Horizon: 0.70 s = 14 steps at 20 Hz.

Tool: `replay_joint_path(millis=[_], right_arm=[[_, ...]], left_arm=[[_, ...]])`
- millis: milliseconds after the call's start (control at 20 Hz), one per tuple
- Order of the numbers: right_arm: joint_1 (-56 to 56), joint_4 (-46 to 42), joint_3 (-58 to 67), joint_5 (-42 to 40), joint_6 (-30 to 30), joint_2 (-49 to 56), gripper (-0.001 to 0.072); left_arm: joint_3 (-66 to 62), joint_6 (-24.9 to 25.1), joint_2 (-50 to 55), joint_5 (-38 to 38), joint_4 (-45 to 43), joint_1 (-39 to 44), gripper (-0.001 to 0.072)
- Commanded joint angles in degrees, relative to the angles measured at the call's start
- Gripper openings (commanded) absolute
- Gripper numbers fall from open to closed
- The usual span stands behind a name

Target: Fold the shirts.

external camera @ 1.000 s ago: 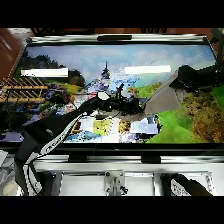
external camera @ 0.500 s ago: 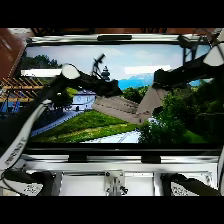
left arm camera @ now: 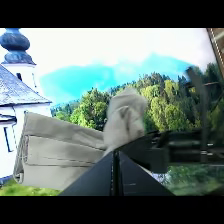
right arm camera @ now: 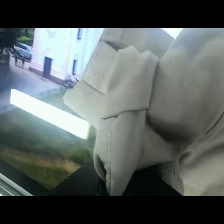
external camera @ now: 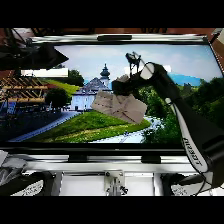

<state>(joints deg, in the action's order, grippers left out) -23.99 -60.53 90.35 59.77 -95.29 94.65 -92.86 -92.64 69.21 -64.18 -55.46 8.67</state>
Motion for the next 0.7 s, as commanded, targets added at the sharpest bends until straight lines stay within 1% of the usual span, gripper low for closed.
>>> replay_joint_path(millis=[0,50,100,150,250,300,350,450,600,650], right_arm=[[-3.43,7.23,0.04,-9.42,-2.84,7.28,0.0306],[-3.48,10.6,0.04,-10.43,-2.36,8.46,0.0574],[-3.48,12.31,0.04,-10.71,-1.49,8.87,0.0587],[-3.17,11.96,0.04,-10.27,-1.49,8.61,0.0587],[-1.18,8.81,0.04,-6.49,-1.51,6.93,0.0587],[0.46,5.84,0.04,-3.23,-1.53,5.55,0.0587],[2.25,2.4,0.04,0.39,-1.62,4.11,0.0587],[6.84,-5.62,0.04,10.14,-2.27,1.03,0.0587],[15.04,-18.34,-0.72,28.26,-2.25,-1.38,0.0587],[17.42,-20.31,-2.82,30.69,-2.47,-2.19,0.0587]], left_arm=[[0.02,-0.63,-2.58,-3.17,-1.14,-2.08,0.0037],[0.15,-0.63,-2.54,-3.65,-1.14,-2.01,0.0037],[0.42,-0.61,-2.56,-3.63,-1.16,-1.92,0.0037],[0.72,-0.48,-2.51,-3.61,-1.16,-1.92,0.0036],[1.44,-0.39,-2.51,-3.61,-1.18,-1.92,0.0037],[1.77,-0.13,-2.49,-3.63,-1.57,-1.92,0.0037],[1.95,0.0,-2.45,-3.67,-2.19,-1.92,0.0037],[1.95,0.0,-2.45,-3.65,-2.86,-1.99,0.0037],[1.95,0.02,-2.45,-4.07,-3.17,-1.99,0.0037],[1.95,0.02,-2.45,-4.09,-3.32,-1.99,0.0037]])
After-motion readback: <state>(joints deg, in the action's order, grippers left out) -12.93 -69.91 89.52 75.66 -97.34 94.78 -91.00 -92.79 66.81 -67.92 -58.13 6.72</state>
